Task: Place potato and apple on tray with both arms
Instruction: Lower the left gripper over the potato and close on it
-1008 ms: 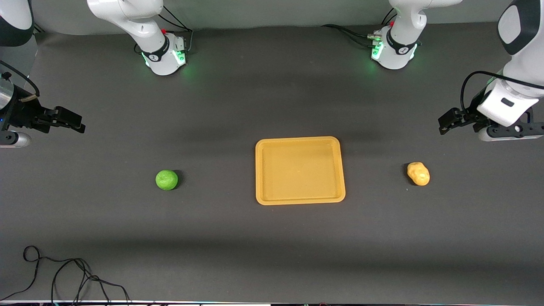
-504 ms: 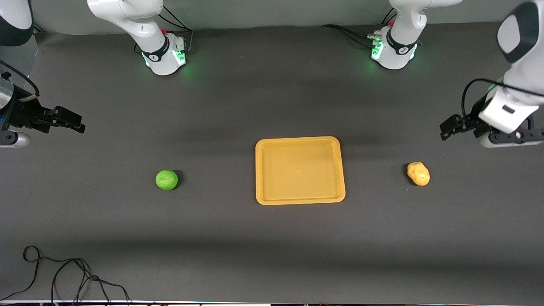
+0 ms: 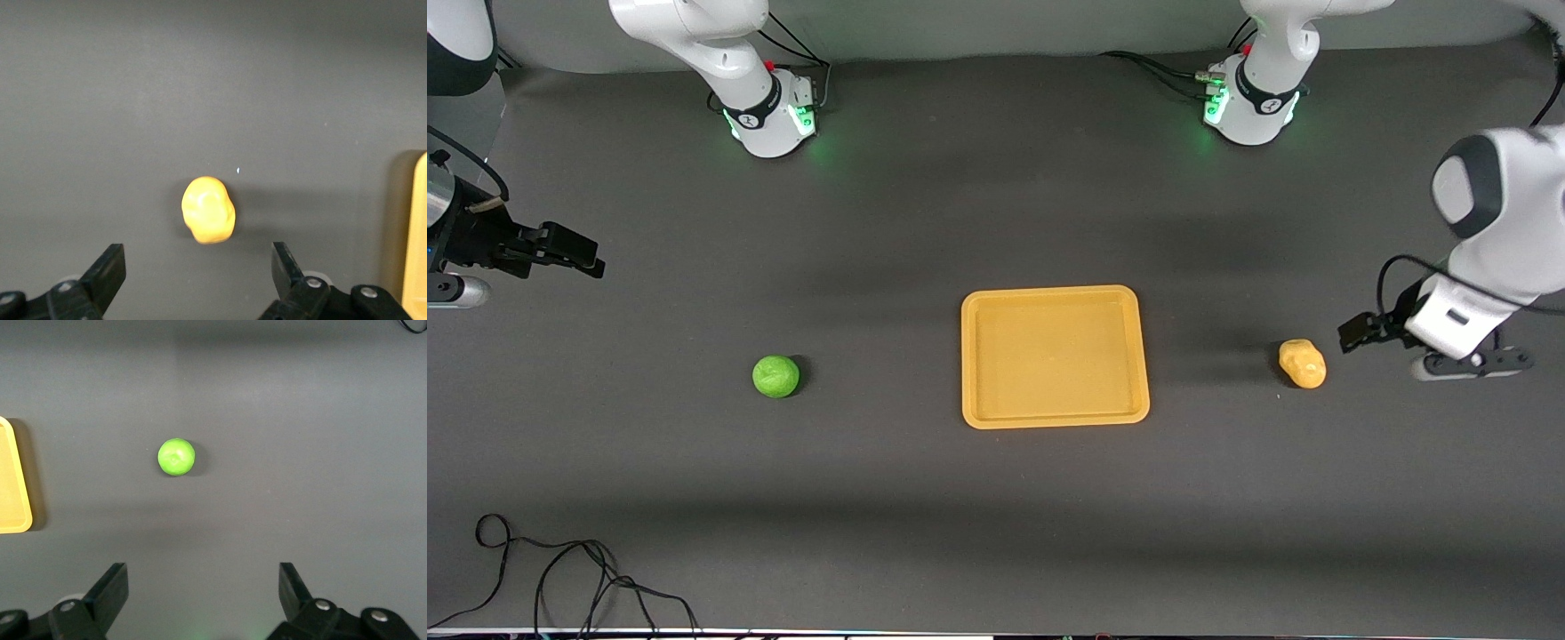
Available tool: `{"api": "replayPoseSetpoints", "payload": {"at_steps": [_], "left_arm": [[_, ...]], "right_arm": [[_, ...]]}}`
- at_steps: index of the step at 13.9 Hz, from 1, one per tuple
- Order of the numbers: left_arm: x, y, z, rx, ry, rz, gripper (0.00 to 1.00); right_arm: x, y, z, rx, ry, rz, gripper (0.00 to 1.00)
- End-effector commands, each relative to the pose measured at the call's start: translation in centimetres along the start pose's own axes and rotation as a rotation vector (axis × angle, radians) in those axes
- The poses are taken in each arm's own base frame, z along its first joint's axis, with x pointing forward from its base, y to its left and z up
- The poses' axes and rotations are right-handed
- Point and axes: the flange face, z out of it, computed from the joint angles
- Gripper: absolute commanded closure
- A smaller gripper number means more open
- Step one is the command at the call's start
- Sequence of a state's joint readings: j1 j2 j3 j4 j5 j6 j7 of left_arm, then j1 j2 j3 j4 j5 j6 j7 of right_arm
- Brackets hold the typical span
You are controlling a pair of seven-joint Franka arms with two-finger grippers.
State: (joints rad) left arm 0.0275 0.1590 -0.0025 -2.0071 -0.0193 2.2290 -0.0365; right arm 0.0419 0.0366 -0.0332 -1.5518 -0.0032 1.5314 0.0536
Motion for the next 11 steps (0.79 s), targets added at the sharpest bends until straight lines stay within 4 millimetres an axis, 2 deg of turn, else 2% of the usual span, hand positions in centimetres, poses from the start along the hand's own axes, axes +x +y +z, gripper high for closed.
{"api": "replayPoseSetpoints", "payload": {"at_steps": [1,4,7,8,9,11], "left_arm": [[1.1,0.3,4.3,-0.018,0.021,-0.014,0.02],[1.2,0.4,9.5,-0.017,0.044,-0.006,0.02],[-0.4,0.5,16.0,-0.013,0.079,-0.005,0.03],[-0.8,0.6,17.3,-0.012,0.099,0.003,0.02],[-0.9,0.7,17.7,-0.011,0.099,0.024,0.02],[-1.0,0.6,17.5,-0.009,0.086,0.061,0.02]], "right_arm": [[0.0,-0.3,-0.4,-0.003,0.004,0.012,0.0],[0.0,-0.3,-0.4,-0.003,0.004,0.012,0.0],[0.0,-0.3,-0.4,-0.003,0.004,0.012,0.0],[0.0,-0.3,-0.4,-0.003,0.004,0.012,0.0],[0.0,-0.3,-0.3,-0.003,0.002,0.012,0.0],[0.0,-0.2,-0.3,-0.003,0.002,0.013,0.0]]}}
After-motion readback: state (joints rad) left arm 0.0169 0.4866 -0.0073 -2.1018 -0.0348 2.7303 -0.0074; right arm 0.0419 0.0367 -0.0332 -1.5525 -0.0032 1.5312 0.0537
